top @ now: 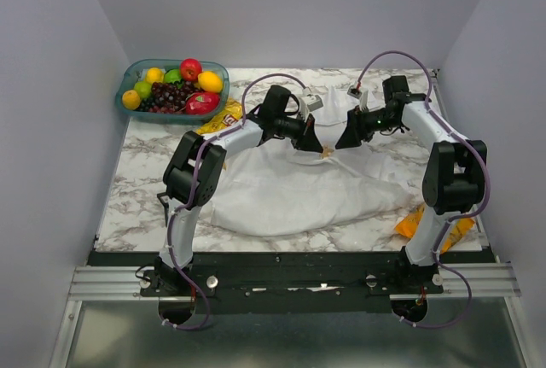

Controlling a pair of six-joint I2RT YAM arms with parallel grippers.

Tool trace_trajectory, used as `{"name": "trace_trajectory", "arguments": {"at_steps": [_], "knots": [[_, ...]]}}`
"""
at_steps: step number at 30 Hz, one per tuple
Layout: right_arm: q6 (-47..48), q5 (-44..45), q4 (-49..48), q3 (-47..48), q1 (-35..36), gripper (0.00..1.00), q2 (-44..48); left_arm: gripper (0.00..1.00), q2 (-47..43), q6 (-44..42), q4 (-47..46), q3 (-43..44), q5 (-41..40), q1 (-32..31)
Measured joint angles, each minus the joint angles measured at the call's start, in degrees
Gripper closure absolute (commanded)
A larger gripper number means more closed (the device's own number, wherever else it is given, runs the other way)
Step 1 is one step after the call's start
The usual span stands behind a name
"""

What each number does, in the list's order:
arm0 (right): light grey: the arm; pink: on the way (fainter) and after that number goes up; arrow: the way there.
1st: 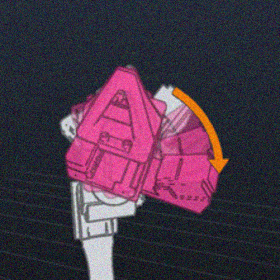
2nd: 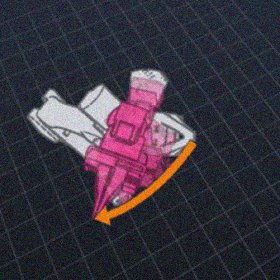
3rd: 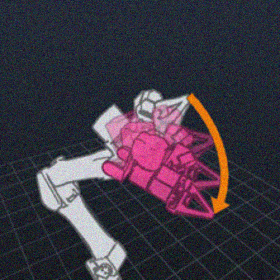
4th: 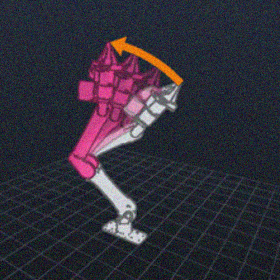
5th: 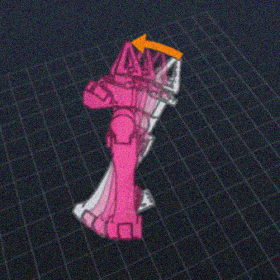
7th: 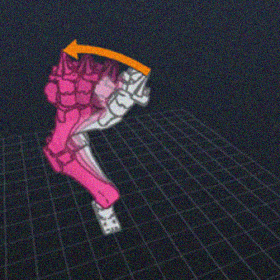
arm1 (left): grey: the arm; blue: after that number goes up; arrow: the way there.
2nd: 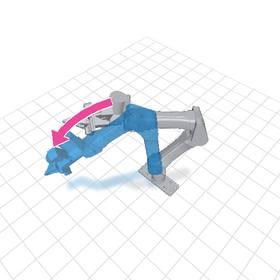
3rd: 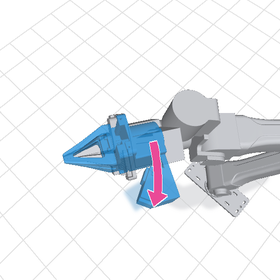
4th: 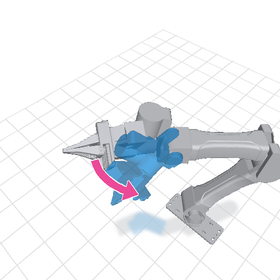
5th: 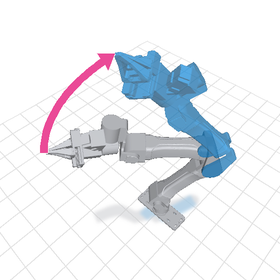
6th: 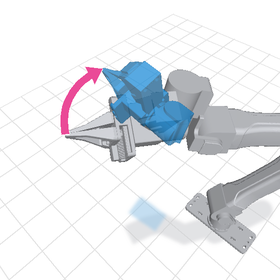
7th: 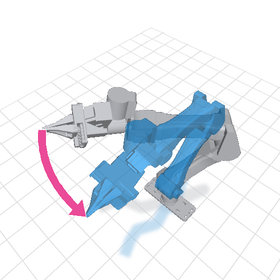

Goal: Remove the brooch from the garment

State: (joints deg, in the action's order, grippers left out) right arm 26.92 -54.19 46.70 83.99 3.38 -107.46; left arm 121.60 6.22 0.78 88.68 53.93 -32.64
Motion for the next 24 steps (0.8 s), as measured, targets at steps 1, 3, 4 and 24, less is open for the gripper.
{"name": "trace_trajectory", "arguments": {"at_steps": [1,3,4,24], "knots": [[0.2,-0.5,-0.3,-0.1,0.0,0.37,0.0,1.00,0.0,0.7,-0.2,0.0,0.5,0.0],[0.7,-2.1,-0.4,-0.3,0.0,0.37,-0.2,1.00,0.0,3.0,-1.5,0.0,1.6,0.0],[1.2,-3.0,-0.4,-0.4,0.0,0.37,-0.2,1.00,0.0,4.1,-2.3,-0.1,2.1,0.0],[-0.9,-10.0,-0.8,-3.4,0.0,0.61,-2.9,1.00,0.0,12.3,-9.3,-1.1,4.8,0.0]]}}
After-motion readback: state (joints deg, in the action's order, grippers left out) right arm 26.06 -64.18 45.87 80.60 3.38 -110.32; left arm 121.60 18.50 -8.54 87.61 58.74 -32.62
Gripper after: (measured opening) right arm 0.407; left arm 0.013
